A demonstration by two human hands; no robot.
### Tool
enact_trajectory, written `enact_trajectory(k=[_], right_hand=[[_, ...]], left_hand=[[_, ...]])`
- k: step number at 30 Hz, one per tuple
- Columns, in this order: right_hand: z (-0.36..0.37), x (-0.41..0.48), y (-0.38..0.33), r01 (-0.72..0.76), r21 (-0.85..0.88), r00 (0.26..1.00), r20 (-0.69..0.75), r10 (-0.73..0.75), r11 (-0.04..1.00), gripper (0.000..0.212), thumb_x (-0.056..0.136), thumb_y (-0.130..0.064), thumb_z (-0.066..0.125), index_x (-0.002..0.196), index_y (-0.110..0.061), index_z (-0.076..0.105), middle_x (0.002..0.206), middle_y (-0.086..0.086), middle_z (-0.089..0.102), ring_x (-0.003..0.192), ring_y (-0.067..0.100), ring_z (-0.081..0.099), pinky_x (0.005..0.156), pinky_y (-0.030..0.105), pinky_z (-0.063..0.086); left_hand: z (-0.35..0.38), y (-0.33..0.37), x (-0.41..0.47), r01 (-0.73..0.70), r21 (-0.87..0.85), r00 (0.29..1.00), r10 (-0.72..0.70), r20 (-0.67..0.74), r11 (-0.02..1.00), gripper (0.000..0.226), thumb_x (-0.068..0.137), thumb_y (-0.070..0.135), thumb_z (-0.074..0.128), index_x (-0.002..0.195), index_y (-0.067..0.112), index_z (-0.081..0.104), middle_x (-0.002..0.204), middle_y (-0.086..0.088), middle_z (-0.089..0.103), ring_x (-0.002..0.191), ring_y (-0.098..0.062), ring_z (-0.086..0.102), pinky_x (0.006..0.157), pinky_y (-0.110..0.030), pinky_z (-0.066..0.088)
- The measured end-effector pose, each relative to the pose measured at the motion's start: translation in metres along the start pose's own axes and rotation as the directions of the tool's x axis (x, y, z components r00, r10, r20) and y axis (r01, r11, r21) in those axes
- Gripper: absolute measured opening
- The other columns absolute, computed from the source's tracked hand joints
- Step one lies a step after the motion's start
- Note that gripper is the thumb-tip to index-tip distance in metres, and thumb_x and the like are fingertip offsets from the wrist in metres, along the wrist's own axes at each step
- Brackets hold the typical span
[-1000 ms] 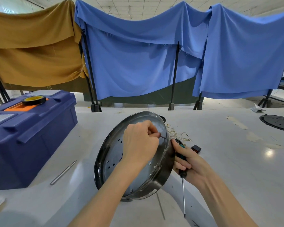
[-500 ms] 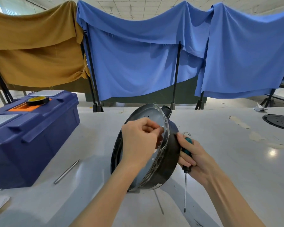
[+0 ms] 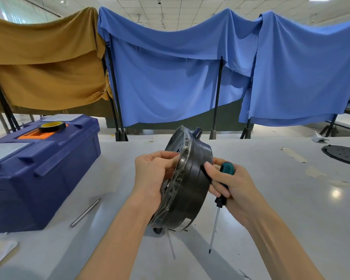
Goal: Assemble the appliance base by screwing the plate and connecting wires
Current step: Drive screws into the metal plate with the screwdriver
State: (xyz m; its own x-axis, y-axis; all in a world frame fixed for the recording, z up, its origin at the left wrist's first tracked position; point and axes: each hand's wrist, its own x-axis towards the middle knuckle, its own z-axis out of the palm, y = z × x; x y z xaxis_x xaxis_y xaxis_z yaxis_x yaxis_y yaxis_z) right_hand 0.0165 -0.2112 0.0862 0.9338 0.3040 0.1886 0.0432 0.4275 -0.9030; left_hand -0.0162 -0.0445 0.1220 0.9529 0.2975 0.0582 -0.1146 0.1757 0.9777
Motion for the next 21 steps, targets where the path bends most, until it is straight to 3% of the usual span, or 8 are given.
enact_trajectory(k=[7, 12, 15, 18, 21], right_hand=[[0.01, -0.003, -0.012, 0.032, -0.165, 0.999, 0.028, -0.028, 0.986, 0.053, 0.074, -0.025, 0.074, 0.108, 0.009, 0.054, 0.046, 0.006, 0.04, 0.035, 0.012, 0.033, 0.043, 0.022, 0.042], [0.011, -0.005, -0.017, 0.064, -0.221, 0.997, 0.064, -0.051, 0.973, 0.044, 0.075, -0.025, 0.074, 0.101, 0.005, 0.054, 0.051, 0.008, 0.042, 0.036, 0.012, 0.033, 0.041, 0.024, 0.041], [0.009, -0.005, -0.016, 0.076, -0.221, 0.996, 0.071, -0.062, 0.972, 0.044, 0.076, -0.025, 0.075, 0.098, 0.006, 0.052, 0.052, 0.009, 0.042, 0.036, 0.012, 0.032, 0.042, 0.024, 0.04], [0.007, -0.004, -0.014, 0.075, -0.212, 0.996, 0.065, -0.062, 0.974, 0.04, 0.076, -0.026, 0.076, 0.095, 0.003, 0.056, 0.052, 0.011, 0.043, 0.036, 0.012, 0.033, 0.042, 0.024, 0.041], [0.004, -0.005, -0.012, 0.074, -0.196, 0.995, 0.083, -0.059, 0.978, 0.027, 0.075, -0.027, 0.076, 0.088, -0.008, 0.062, 0.052, 0.011, 0.045, 0.035, 0.012, 0.034, 0.042, 0.022, 0.042]], left_hand=[[-0.009, 0.019, 0.008, -0.198, 0.181, 0.98, 0.191, 0.053, 0.963, 0.031, 0.076, -0.02, 0.059, 0.066, 0.006, 0.07, 0.056, -0.004, 0.068, 0.048, -0.009, 0.063, 0.045, -0.015, 0.048], [-0.008, 0.021, 0.007, -0.342, 0.328, 0.938, 0.338, 0.074, 0.88, 0.032, 0.078, -0.017, 0.064, 0.063, 0.011, 0.068, 0.051, 0.001, 0.066, 0.044, -0.008, 0.062, 0.042, -0.016, 0.047], [-0.005, 0.022, 0.007, -0.456, 0.448, 0.878, 0.471, 0.086, 0.769, 0.031, 0.077, -0.013, 0.068, 0.062, 0.015, 0.069, 0.049, 0.005, 0.064, 0.045, -0.008, 0.061, 0.044, -0.019, 0.049], [0.001, 0.024, 0.003, -0.522, 0.603, 0.797, 0.596, 0.094, 0.603, 0.026, 0.075, -0.011, 0.067, 0.067, 0.014, 0.072, 0.055, 0.009, 0.063, 0.055, -0.011, 0.061, 0.056, -0.022, 0.054], [0.001, 0.021, 0.002, -0.487, 0.571, 0.833, 0.549, 0.076, 0.661, 0.032, 0.077, -0.013, 0.063, 0.067, 0.017, 0.071, 0.058, 0.005, 0.065, 0.057, -0.013, 0.062, 0.057, -0.022, 0.056]])
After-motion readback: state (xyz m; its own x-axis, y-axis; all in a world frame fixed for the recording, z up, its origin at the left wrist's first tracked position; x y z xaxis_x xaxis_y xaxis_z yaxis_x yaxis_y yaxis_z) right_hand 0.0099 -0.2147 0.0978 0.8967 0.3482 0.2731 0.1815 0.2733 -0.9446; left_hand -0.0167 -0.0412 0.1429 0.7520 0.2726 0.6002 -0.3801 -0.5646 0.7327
